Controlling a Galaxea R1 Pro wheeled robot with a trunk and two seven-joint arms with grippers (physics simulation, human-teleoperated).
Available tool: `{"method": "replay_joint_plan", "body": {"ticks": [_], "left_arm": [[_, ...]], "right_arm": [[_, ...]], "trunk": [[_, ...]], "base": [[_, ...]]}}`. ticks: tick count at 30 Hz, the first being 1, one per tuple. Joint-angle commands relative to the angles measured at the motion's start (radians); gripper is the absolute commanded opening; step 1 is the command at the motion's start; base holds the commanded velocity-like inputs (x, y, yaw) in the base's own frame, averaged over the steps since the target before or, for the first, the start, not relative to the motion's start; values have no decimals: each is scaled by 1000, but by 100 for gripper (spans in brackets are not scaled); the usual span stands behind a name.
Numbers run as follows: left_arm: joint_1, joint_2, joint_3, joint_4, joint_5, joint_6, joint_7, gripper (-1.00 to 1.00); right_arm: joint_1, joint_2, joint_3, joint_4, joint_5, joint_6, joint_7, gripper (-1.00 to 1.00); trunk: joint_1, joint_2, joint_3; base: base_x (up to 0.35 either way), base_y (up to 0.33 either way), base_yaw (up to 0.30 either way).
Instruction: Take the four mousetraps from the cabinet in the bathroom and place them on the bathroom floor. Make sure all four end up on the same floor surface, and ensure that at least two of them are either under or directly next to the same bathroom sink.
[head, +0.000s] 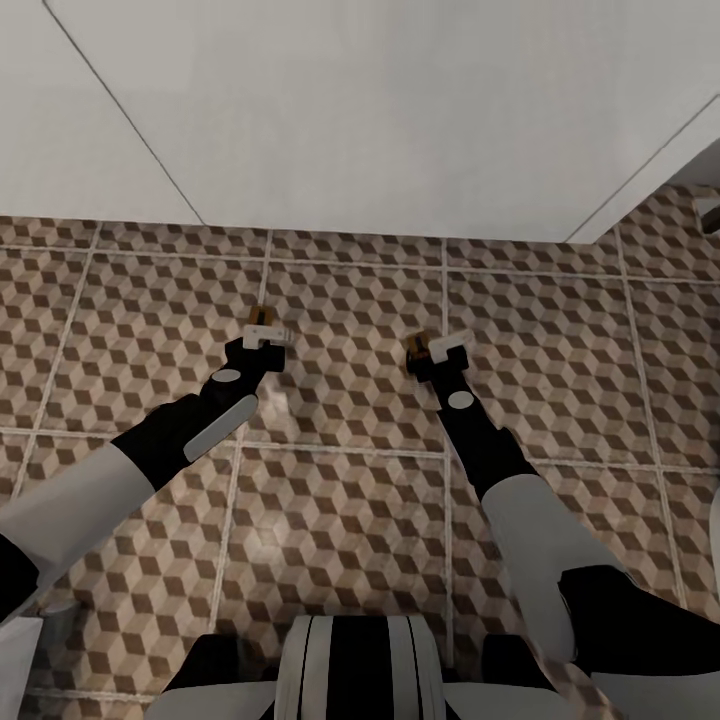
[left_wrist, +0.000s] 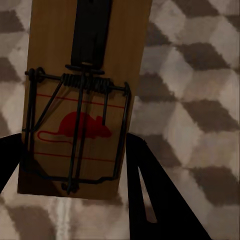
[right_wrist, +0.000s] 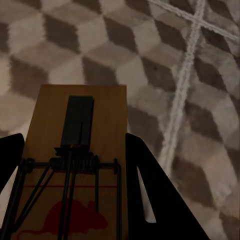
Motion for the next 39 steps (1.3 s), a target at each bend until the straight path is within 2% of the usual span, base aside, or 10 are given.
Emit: {"method": "replay_joint_plan", "body": {"ticks": [1, 16, 31, 39], "left_arm": [[-1, 1, -4, -2, 2, 4, 10, -100], [3, 0, -6, -1, 2, 4, 10, -100], [3, 0, -6, -1, 2, 2, 10, -100], [8, 0, -6, -1, 2, 2, 10, -100]], "right_arm": [[0, 0, 2, 0, 6, 1, -5, -100], [0, 0, 3, 0, 5, -2, -5, -100], [0, 0, 4, 1, 5, -2, -5, -100], [0, 0, 4, 6, 5, -1, -5, -100]], "trunk": [[0, 0, -1], [0, 0, -1], [0, 0, -1], [0, 0, -1]], "base": [[79, 0, 0], [19, 0, 0], [162, 0, 0], [39, 0, 0]]}}
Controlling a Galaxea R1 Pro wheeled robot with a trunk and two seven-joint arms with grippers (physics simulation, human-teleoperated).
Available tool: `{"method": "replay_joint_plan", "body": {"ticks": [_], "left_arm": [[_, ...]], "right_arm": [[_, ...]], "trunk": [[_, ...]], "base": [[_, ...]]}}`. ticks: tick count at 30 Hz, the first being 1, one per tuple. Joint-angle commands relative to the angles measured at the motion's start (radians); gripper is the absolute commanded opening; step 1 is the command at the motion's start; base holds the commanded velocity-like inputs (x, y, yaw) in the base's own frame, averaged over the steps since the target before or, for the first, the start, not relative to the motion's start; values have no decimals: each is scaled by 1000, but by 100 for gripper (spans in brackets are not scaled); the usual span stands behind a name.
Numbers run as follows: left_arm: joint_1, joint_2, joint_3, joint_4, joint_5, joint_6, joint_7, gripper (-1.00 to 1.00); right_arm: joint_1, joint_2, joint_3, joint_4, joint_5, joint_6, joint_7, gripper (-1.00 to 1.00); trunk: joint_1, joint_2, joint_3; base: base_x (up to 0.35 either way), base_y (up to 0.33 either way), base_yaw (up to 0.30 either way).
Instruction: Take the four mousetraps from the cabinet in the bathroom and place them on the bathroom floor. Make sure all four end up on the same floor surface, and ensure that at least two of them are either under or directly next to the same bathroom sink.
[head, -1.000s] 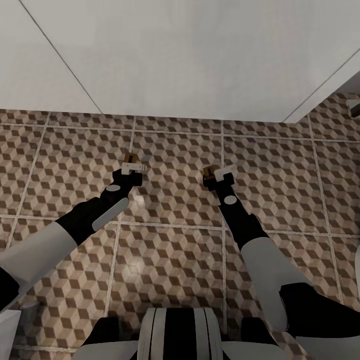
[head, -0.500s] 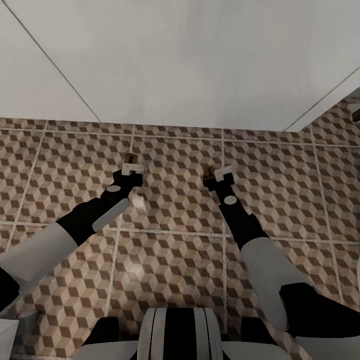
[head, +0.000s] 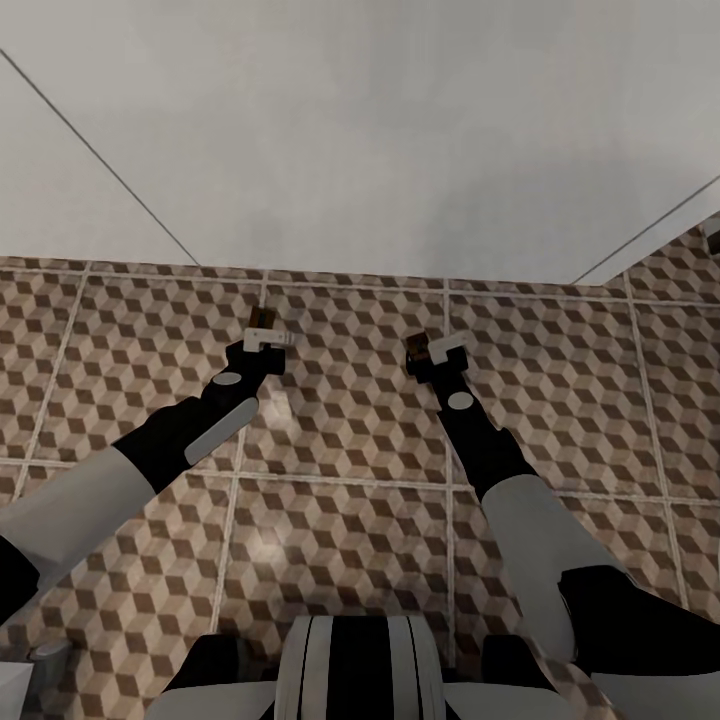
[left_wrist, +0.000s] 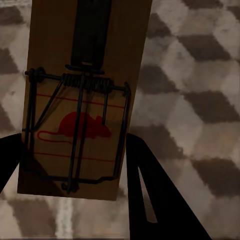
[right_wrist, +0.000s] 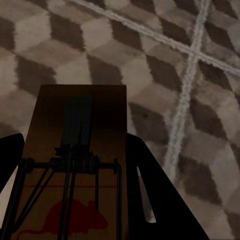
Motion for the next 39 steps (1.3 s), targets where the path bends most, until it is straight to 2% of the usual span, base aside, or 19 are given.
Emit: {"method": "replay_joint_plan", "body": {"ticks": [1, 7, 11, 14, 18, 22, 25, 31, 34, 39], "left_arm": [[0, 1, -4, -2, 2, 5, 10, -100], [5, 1, -4, 0, 2, 3, 10, -100], [5, -4, 0, 24, 2, 4, 9, -100], [5, -11, 6, 64, 1, 6, 6, -100], [5, -37, 16, 122, 1, 7, 2, -100], [0, -75, 74, 194, -3, 8, -6, -100], [-8, -96, 100, 245, -4, 8, -34, -100], [-51, -115, 112, 305, -5, 10, -73, -100], [-73, -118, 113, 316, -5, 10, -78, -100], [-121, -137, 114, 338, -5, 37, -81, -100]], "right_arm": [[-1, 0, 2, 1, 7, 2, -5, -100], [-3, 3, -4, 61, 7, 7, -5, -100], [-28, 7, -4, 82, 7, 15, -6, -100], [-55, 20, -4, 94, 7, 40, -6, -100], [-71, 30, -4, 112, 7, 59, -6, -100], [-80, 33, -4, 119, 6, 65, -6, -100], [-93, 33, -4, 121, 6, 67, -7, -100], [-104, 33, -4, 122, 6, 68, -6, -100], [-113, 33, -4, 121, 5, 68, -6, -100], [-137, 33, -4, 122, 5, 69, -6, -100]], "trunk": [[0, 0, -1], [0, 0, -1], [0, 0, -1], [0, 0, -1], [0, 0, -1], [0, 0, -1], [0, 0, -1], [0, 0, -1], [0, 0, -1], [0, 0, -1]], "base": [[7, 0, 0], [2, 0, 0], [0, 0, 0], [0, 0, 0], [0, 0, 0], [0, 0, 0], [0, 0, 0], [0, 0, 0], [0, 0, 0], [0, 0, 0]]}}
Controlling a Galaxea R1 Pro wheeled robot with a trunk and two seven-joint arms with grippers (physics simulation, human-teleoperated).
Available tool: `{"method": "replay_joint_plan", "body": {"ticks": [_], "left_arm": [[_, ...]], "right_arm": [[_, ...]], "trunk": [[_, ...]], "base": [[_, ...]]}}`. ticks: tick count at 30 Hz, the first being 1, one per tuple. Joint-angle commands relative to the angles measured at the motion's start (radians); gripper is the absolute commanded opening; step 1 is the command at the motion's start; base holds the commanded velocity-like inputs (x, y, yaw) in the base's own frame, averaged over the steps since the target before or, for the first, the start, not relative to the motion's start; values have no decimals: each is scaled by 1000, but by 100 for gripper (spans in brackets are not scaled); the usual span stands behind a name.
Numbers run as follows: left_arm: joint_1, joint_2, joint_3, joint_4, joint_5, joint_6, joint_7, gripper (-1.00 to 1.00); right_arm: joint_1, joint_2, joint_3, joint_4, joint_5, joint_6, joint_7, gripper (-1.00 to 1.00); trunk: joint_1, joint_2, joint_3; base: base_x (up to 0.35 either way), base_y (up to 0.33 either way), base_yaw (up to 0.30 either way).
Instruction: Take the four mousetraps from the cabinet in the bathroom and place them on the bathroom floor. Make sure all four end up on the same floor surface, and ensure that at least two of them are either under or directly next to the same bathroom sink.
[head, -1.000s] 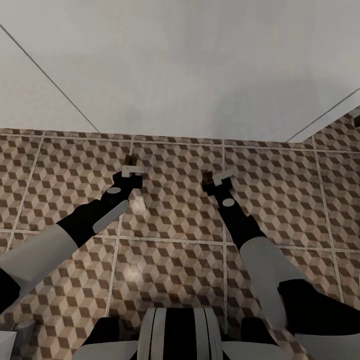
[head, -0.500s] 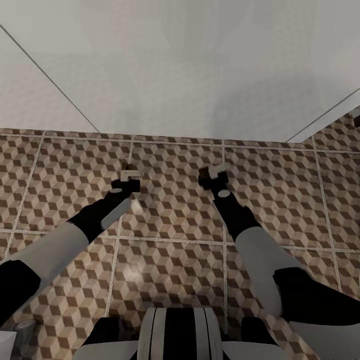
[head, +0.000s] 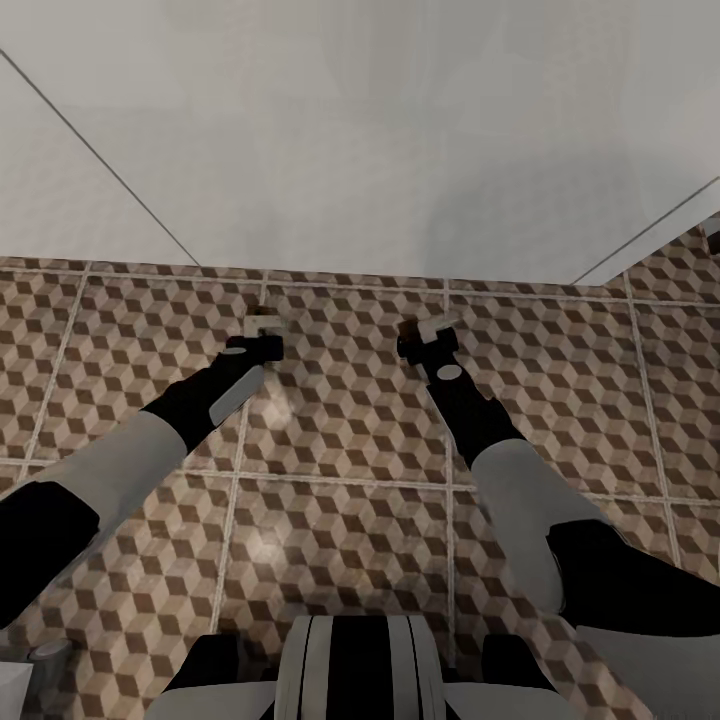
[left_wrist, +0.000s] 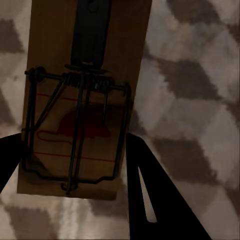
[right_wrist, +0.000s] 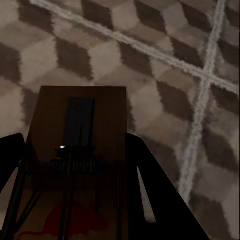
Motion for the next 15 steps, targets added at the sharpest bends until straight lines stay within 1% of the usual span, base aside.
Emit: {"method": "replay_joint_plan", "body": {"ticks": [1, 4, 9, 11, 15], "left_arm": [[-7, 0, -7, 2, 4, 7, 11, -100], [-42, -9, -7, 31, 4, 15, 9, -100], [-82, -54, -7, 122, 5, 18, -8, -100], [-93, -66, -7, 153, 5, 18, -18, -100], [-104, -75, -8, 183, 6, 15, -37, -100]], "right_arm": [[-3, 0, 3, -1, 7, 8, -4, -100], [-10, 0, 3, -1, 7, 11, -4, -100], [-18, 0, 3, 0, 6, 17, -4, -100], [-21, 0, 3, 0, 6, 18, -4, -100], [-23, 0, 3, 4, 7, 18, -4, -100]], "trunk": [[0, 0, -1], [0, 0, -1], [0, 0, -1], [0, 0, -1], [0, 0, -1]], "base": [[0, 0, 0], [0, 0, 0], [0, 0, 0], [0, 0, 0], [0, 0, 0]]}}
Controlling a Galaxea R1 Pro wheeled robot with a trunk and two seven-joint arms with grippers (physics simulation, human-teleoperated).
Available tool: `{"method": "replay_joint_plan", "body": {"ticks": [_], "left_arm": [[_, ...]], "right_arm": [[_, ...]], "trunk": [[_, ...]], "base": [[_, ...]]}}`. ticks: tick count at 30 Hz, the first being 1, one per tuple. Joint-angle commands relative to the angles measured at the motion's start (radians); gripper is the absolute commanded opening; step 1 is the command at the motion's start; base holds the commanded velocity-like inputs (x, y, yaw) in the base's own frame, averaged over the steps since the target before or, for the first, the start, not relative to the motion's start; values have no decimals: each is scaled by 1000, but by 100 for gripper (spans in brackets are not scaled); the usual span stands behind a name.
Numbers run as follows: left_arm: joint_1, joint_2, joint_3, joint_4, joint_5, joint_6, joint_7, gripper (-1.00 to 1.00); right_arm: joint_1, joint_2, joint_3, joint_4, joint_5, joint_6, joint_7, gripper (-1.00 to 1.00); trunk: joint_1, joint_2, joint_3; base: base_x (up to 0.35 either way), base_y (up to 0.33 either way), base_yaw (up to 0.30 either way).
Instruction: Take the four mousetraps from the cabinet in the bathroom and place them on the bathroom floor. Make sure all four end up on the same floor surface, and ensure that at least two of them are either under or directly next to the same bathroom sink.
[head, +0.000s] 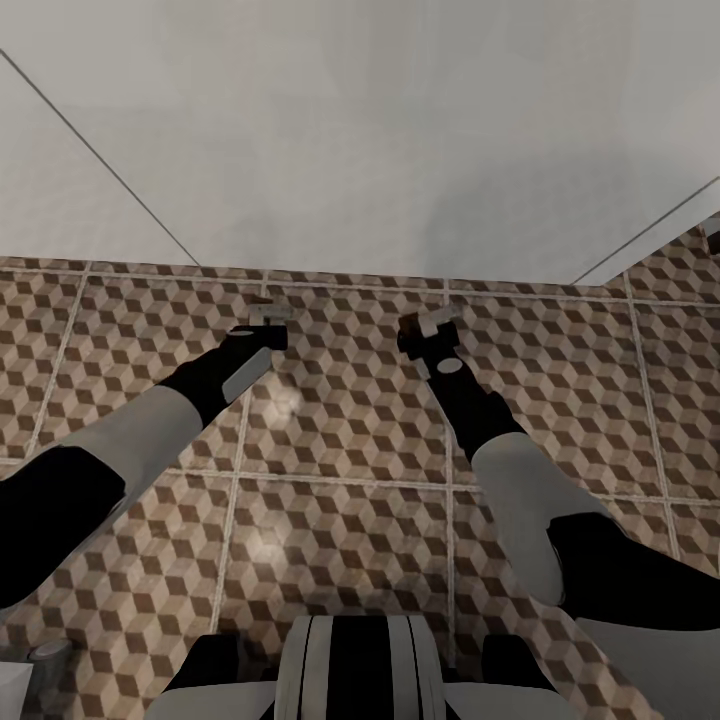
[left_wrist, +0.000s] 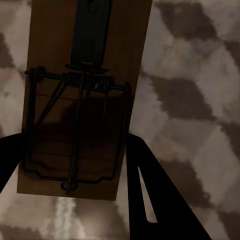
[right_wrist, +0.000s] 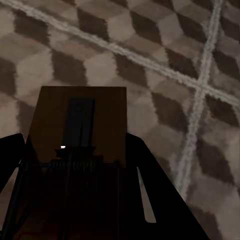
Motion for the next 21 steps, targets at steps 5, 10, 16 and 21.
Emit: {"method": "replay_joint_plan", "body": {"ticks": [5, 10, 16, 21], "left_arm": [[-3, 0, -10, 4, 4, 3, 6, -100], [-4, 1, -15, 5, 5, 2, 3, -100], [-4, 1, -17, 5, 6, 1, -10, -100], [-4, 1, -17, 3, 6, 0, -21, -100]], "right_arm": [[-1, 0, 3, 32, 6, 3, -4, -100], [-1, 0, 2, 48, -5, 1, 0, -100], [-1, 0, 2, 68, -87, 1, 14, -100], [-5, 0, 2, 71, -121, 1, 17, -100]], "trunk": [[0, 0, -1], [0, 0, -1], [0, 0, -1], [0, 0, -1]], "base": [[0, 0, 0], [0, 0, 0], [0, 0, 0], [0, 0, 0]]}}
